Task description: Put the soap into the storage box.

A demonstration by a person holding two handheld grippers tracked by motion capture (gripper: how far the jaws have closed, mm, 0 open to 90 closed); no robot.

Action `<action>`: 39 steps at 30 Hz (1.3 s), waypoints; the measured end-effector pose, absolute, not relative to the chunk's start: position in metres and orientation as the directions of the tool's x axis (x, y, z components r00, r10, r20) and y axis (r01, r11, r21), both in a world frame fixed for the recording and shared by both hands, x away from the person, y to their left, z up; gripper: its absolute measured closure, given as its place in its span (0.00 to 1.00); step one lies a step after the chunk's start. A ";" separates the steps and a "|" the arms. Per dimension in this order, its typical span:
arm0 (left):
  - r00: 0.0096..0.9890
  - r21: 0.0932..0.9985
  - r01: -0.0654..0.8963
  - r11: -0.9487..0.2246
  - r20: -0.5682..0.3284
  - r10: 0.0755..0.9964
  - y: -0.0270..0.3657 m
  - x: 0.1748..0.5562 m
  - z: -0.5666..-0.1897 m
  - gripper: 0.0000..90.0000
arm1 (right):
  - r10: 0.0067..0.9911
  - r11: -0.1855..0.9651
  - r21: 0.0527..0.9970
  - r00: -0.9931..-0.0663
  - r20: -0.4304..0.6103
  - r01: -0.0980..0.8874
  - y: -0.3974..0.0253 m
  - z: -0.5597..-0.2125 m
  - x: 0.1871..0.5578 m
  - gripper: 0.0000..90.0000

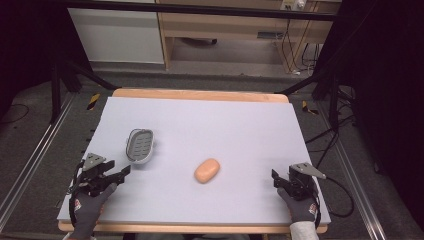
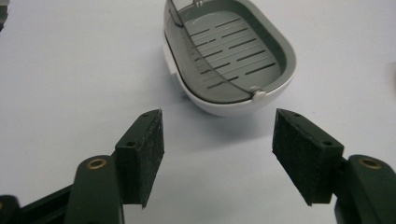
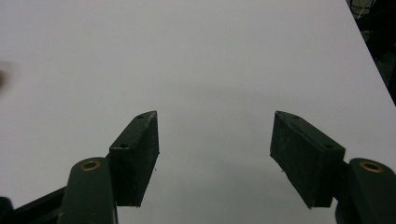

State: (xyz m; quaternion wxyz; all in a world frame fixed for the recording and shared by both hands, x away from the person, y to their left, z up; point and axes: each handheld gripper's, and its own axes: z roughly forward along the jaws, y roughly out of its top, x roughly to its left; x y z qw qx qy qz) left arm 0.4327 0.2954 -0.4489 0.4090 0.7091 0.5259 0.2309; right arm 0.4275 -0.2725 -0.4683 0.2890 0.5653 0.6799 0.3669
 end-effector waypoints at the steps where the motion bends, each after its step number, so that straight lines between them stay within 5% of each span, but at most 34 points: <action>1: 0.342 0.825 0.553 -0.114 -0.100 0.934 0.295 0.432 -0.448 0.36 | 0.980 0.102 0.823 -0.200 0.014 0.558 -0.272 -0.469 0.427 0.37; 39: 0.457 0.869 0.474 -0.143 -0.104 0.883 0.246 0.440 -0.398 0.27 | 0.974 0.122 0.821 -0.226 0.009 0.558 -0.267 -0.465 0.423 0.38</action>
